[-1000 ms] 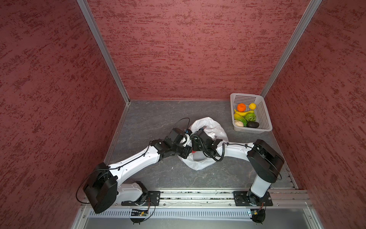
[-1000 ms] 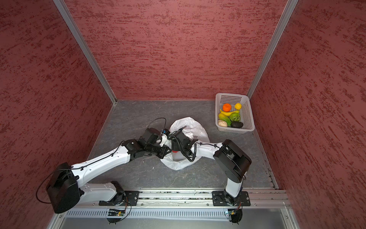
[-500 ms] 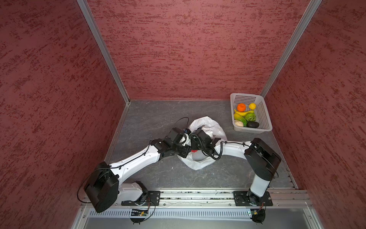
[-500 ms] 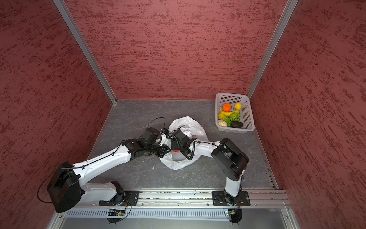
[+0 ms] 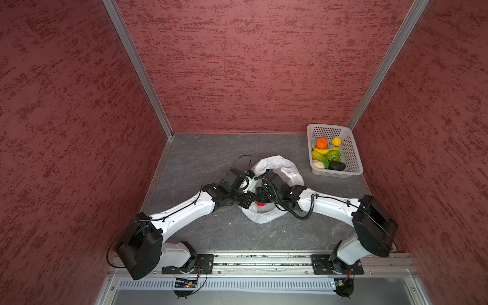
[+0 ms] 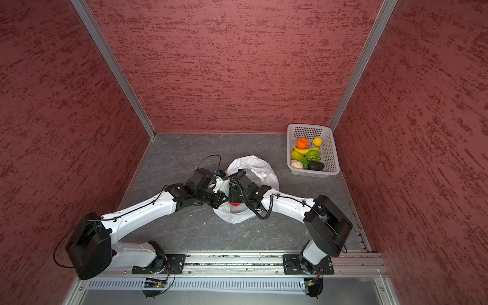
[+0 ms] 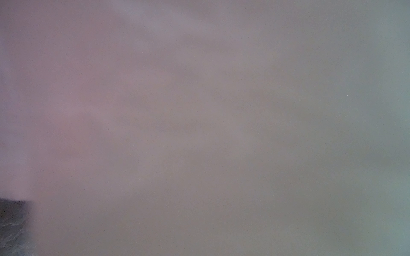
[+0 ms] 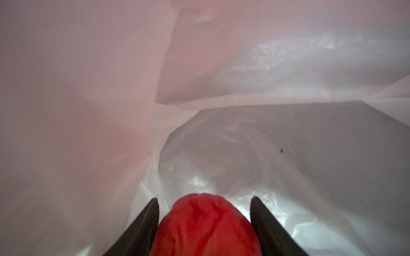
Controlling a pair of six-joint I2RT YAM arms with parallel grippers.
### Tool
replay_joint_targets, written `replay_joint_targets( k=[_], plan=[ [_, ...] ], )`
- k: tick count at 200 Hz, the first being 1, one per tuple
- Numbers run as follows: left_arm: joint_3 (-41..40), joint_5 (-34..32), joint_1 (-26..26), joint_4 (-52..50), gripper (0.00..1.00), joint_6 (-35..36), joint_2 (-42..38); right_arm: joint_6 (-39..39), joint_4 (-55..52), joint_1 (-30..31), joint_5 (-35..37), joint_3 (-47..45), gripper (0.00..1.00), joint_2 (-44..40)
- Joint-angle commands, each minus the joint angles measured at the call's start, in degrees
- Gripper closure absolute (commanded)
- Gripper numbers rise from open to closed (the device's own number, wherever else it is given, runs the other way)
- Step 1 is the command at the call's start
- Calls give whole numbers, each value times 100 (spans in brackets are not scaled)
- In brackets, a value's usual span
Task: Untie the knot of the plastic bag and take out the fruit
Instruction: Pick up the fruit from the plastic bag.
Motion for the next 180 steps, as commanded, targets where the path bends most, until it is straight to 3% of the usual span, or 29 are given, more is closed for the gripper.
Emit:
replay_joint_targets(
  k=[1,68,144,180],
  plan=[
    [174,86,35,-45,100,40,74,-61,-479,97,57,59,44,-366],
    [254,12,198,-100,100,46,83,180,-1092,247,-216,-98,45,-1252],
    [352,-89,289,-276,100,71,161,152,-2279,209,4,1061,44,-1798],
    [373,-162,361,-409,100,157,147,69,-2391,-174,68,1357,44,-1987]
  ],
)
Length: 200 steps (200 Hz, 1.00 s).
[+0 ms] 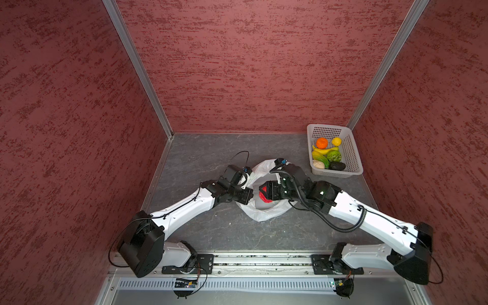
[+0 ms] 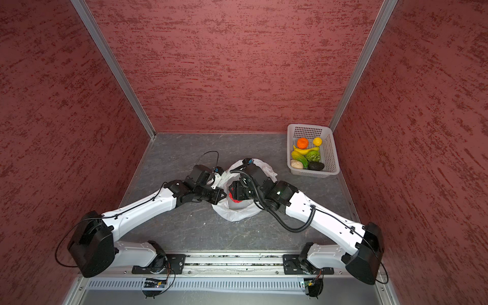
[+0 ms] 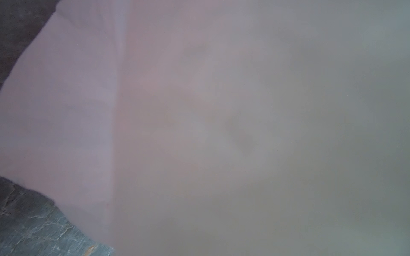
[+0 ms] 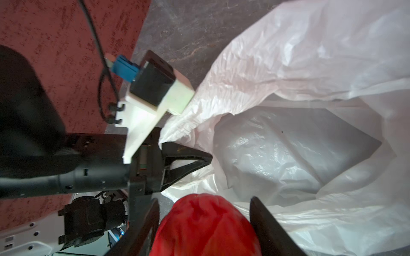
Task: Untie the knot of the plastic bag and take out the fruit
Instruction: Pick up the fruit from the plastic bag, then place the fruit in the basket.
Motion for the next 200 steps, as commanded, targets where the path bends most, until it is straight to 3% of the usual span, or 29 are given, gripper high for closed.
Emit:
replay_joint_targets(
  k=[1,66,119,160,200],
  plan=[
    [110,-103,77,-166,100,138,-9,-26,-305,-315,196,219,44,-204],
    [-57,-48,171,-414,100,484,-322,-772,398,-2432,-179,0,43,-406],
    [-420,-205,183,-479,100,1008,-700,-862,1448,-3988,-712,-229,43,-131],
    [-446,-146,214,-549,100,1601,-854,-836,2475,-4856,-734,-494,43,489],
    [-560,-144,370,-535,100,2146,-1035,-872,3242,-5422,-502,-139,43,1579]
  ],
)
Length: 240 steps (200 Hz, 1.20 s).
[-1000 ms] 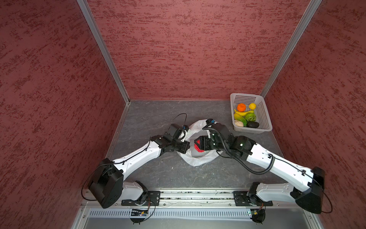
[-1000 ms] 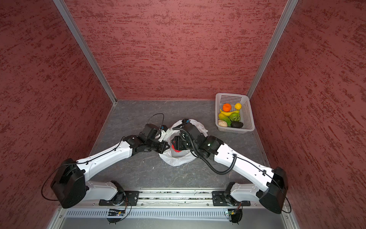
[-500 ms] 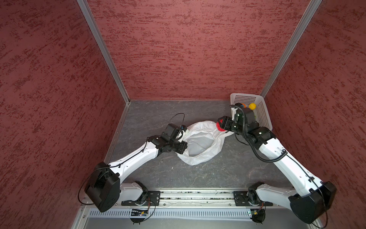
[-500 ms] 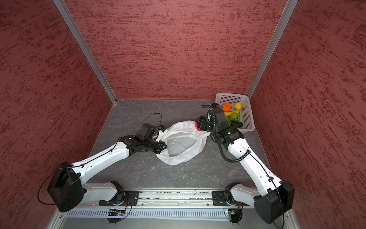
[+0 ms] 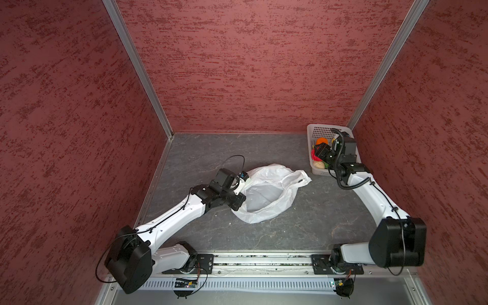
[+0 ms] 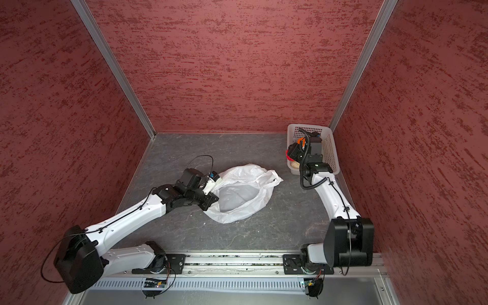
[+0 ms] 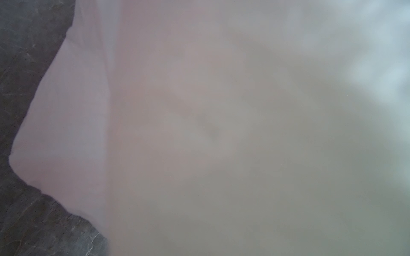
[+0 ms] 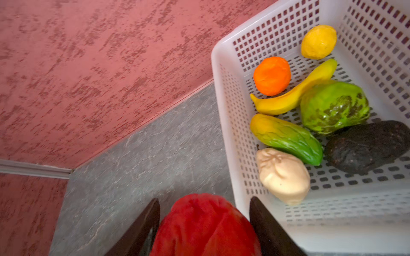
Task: Untie the knot of the plastic bag and take out the fruit
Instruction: Place the fruit in the basket, then move the plastic bag to the top-center of the table.
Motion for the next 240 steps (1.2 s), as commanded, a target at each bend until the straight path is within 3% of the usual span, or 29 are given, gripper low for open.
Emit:
replay_joint_targets(
  k=[1,68,107,144,180,240],
  plan=[
    [-142,-17,153,7,100,505,-152,-79,814,-278,140,289,43,529],
    [-575,-16,549,238,100,770,-513,-207,861,-591,235,1569,40,2332],
    [-599,12,633,332,100,763,-530,-246,734,-585,449,1799,11,2674],
    [-656,-75,671,501,100,631,-575,-300,703,-593,388,1662,4,2449],
    [-649,200,1140,1126,100,314,-432,-325,661,-472,93,1127,4,1821],
    [-177,495,1532,2866,100,64,879,-165,285,108,-184,-299,3,215]
  ],
)
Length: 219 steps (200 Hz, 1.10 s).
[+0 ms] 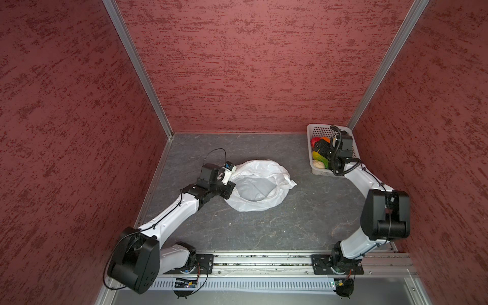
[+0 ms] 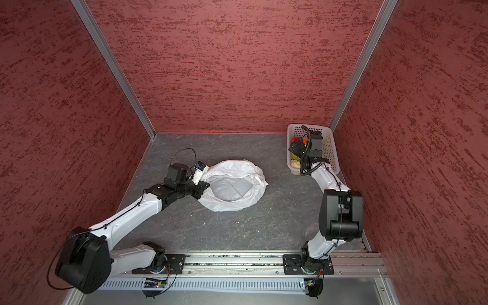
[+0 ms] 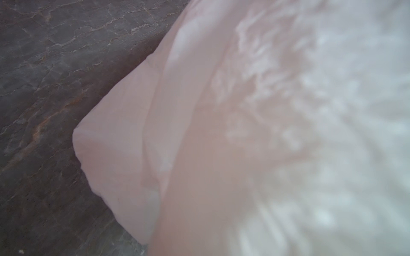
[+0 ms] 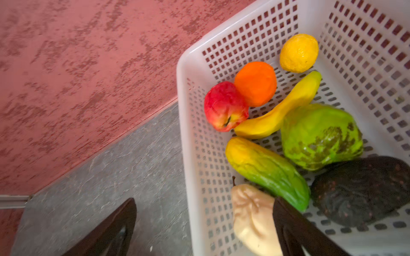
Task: Untie the knot of the plastic bag and take out the fruit
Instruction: Move the plastic bag to the top-center of the table.
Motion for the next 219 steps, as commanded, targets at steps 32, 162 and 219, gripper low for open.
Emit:
replay_joint_targets(
  k=[32,162,219],
  plan=[
    [766,352,160,1664,100,-189,1335,304,-534,708,-131,-1096,3,-1406],
    [509,293,-423,1144,1,-737,259,-211,-699,1079,139,-2166,2,-2431],
    [-808,-728,-153,678,1,-1023,-1638,-1550,63,987,585,-2175,1,-1987]
  ],
)
